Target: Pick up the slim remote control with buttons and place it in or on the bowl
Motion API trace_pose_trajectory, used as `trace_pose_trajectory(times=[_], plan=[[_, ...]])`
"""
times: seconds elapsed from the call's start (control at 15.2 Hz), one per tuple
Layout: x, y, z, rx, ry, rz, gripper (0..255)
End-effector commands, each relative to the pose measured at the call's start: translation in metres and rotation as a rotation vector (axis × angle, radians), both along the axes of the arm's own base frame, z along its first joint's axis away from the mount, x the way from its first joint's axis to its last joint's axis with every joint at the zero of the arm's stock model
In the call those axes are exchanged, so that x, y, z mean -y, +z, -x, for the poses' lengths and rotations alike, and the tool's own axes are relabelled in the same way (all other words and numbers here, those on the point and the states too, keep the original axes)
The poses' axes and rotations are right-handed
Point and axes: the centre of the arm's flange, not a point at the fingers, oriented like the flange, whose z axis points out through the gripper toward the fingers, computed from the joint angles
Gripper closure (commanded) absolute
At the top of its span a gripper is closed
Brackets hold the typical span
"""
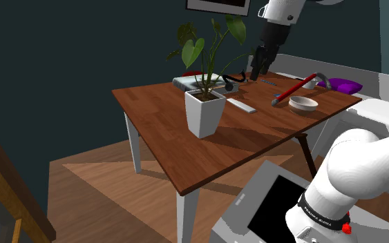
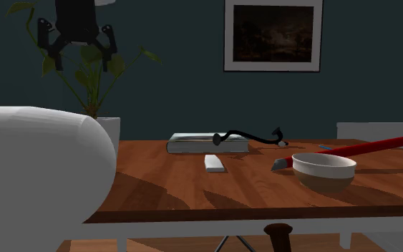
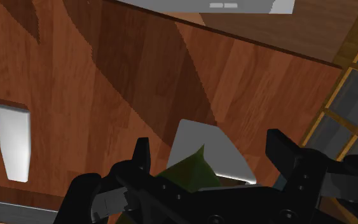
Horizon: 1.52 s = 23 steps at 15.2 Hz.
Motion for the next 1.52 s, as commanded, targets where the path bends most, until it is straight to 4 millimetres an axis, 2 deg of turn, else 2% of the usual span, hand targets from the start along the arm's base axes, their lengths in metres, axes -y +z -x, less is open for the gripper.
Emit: trace_pose_trajectory(times=[0.0, 0.73, 1.45], plan=[[0.0, 0.0, 0.0, 0.0, 0.0, 0.0, 0], [0.104, -0.068, -0.081, -0.034, -0.084, -0.01, 0], [0.214, -0.139, -0.15, -0.067, -0.168, -0.021, 0]])
